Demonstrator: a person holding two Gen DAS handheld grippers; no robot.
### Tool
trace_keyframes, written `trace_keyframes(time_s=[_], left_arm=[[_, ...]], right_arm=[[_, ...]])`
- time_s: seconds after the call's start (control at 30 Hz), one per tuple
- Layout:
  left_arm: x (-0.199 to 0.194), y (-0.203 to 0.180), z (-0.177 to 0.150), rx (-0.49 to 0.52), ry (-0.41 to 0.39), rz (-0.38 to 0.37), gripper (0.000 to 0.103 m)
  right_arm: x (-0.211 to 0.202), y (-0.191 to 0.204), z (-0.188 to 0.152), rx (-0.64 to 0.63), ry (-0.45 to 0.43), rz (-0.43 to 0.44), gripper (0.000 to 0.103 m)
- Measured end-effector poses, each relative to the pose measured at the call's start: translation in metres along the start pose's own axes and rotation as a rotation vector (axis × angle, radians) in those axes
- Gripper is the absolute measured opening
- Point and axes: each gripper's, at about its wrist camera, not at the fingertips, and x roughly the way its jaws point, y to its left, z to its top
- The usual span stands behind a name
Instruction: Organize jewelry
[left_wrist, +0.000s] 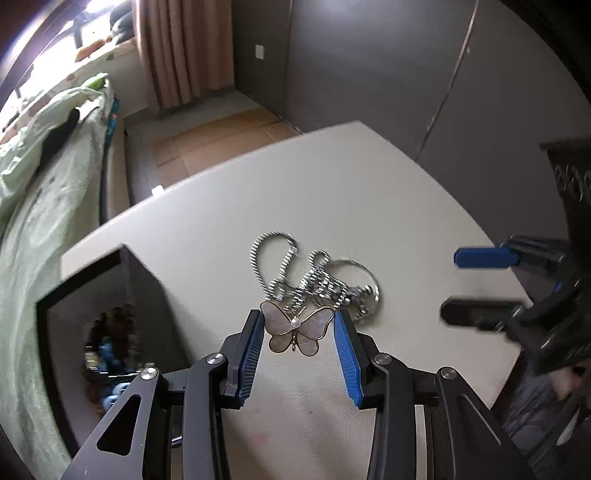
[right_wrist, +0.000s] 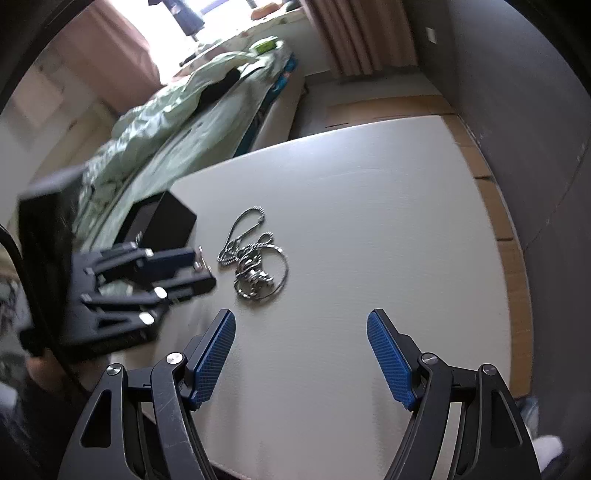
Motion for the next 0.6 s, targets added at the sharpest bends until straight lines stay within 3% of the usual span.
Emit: trace_keyframes(time_s=[0.37, 0.6], left_arm=[[-0.038, 0.028, 0.000, -0.079, -0.098, -0.010, 0.041], [-0.056, 0.047, -0.002, -0.129, -0.142, -0.012, 0.041]], right_arm=[[0.027, 0.030, 0.005, -0.149, 0.043, -0.088, 0.075], [0.040, 0.039, 0.016, -0.160, 0.023, -0.079, 0.075]])
